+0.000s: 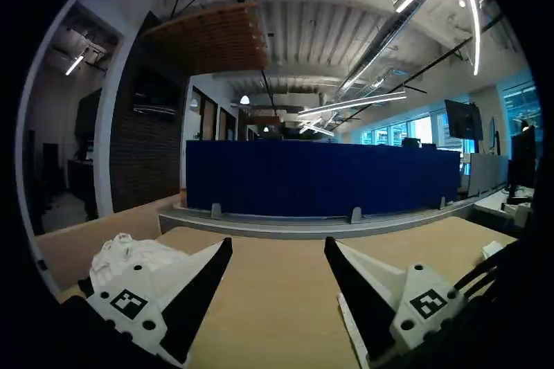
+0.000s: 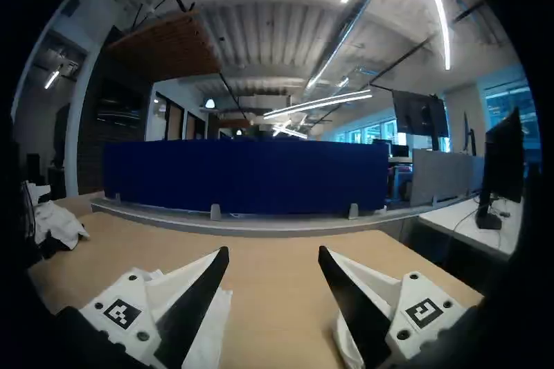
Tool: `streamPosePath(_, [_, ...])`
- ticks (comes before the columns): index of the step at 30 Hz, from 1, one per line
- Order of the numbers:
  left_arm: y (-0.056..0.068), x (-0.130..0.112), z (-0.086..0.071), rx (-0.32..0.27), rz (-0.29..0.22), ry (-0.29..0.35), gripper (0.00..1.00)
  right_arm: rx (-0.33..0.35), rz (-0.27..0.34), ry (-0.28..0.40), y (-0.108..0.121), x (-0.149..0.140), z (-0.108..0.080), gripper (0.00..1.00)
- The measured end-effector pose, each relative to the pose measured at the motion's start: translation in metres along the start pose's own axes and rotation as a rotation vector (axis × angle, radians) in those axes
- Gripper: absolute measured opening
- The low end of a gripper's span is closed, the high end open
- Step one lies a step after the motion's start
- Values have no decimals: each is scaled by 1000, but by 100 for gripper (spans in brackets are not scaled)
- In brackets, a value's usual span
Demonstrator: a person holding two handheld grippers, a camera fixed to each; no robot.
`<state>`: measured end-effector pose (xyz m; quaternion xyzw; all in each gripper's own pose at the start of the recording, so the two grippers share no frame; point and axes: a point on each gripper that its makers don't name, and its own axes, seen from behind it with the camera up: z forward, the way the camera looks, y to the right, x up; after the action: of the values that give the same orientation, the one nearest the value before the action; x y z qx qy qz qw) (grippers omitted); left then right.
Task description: Fold towel
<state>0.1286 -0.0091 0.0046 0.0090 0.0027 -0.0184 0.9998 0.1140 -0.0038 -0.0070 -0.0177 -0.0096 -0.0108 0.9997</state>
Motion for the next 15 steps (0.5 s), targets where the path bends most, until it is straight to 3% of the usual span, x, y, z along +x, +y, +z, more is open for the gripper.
streamPosePath(8, [12,50,-5,-30,27,-44,99,-29,-13,21,9,68,-5,100])
streamPosePath(15, [14,66,-6,-40,41,-73,99,-19,-14,-1,10,86,-3,100])
